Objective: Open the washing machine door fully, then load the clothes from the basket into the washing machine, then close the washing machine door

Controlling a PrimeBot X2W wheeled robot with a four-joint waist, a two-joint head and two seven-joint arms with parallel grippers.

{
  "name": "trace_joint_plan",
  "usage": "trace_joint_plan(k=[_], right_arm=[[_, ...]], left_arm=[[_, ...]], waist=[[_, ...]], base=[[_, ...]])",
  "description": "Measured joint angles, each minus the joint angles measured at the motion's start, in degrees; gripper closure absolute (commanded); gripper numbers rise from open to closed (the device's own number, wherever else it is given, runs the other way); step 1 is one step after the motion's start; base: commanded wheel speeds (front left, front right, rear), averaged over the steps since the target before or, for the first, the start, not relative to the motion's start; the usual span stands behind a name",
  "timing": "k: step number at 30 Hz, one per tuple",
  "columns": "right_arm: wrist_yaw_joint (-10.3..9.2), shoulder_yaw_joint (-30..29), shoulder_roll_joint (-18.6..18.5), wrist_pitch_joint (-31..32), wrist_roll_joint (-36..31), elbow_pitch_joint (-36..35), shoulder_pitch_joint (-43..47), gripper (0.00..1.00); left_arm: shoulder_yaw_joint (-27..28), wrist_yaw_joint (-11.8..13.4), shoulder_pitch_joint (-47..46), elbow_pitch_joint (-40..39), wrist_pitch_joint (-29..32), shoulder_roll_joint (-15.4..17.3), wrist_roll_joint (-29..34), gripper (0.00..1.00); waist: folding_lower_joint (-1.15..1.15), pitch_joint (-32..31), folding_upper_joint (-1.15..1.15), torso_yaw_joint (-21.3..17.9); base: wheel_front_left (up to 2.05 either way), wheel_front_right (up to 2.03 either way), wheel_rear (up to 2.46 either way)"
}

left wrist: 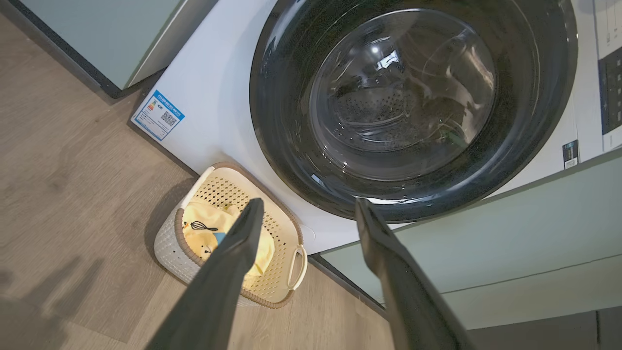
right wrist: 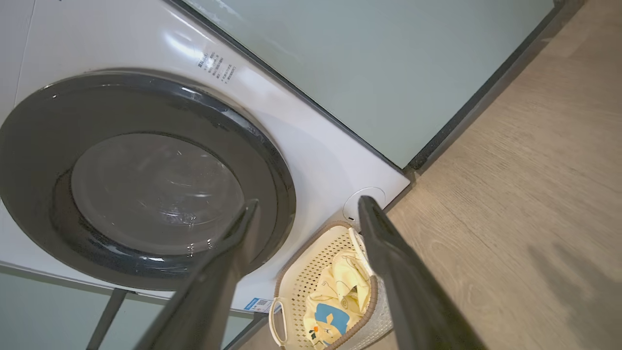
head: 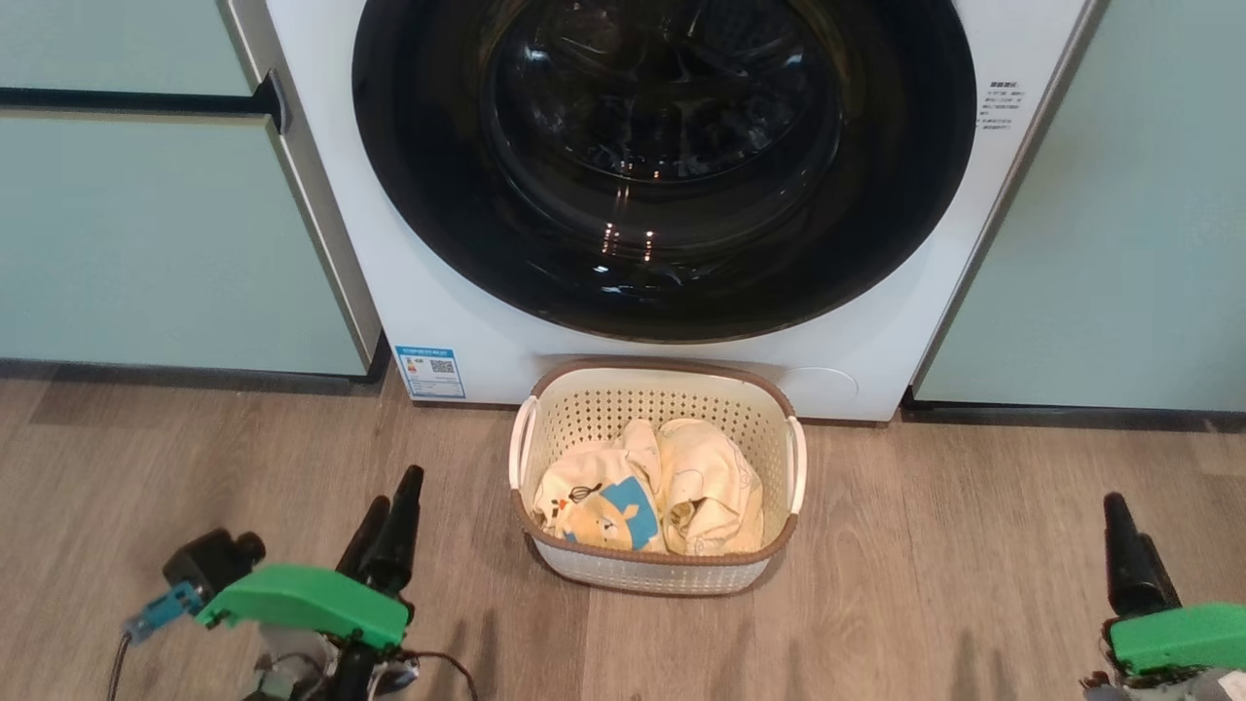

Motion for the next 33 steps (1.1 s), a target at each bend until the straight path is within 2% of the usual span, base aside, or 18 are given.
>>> trace_joint_plan(k=[12,33], right_arm=[[0.0,1.64,-0.87,-2.03,-14.21,-0.38,-0.06,0.0],[0.0,3.14,-0.88,-5.49,-31.19,-0.36,-1.32,0.0]], left_arm=[[-1.25,-0.01,-0.1,-0.73,-1.81,0.07,11.29,0.0],[-3.7,-0.12,-1.38,-0.19,-5.64,0.6,25.55,0.0]], waist=[[0.0,0.03,0.0,-0.17],[0.0,-0.15,0.0,-0.19]], base=[[0.0,0.0,0.0],[0.0,0.0,0.0]])
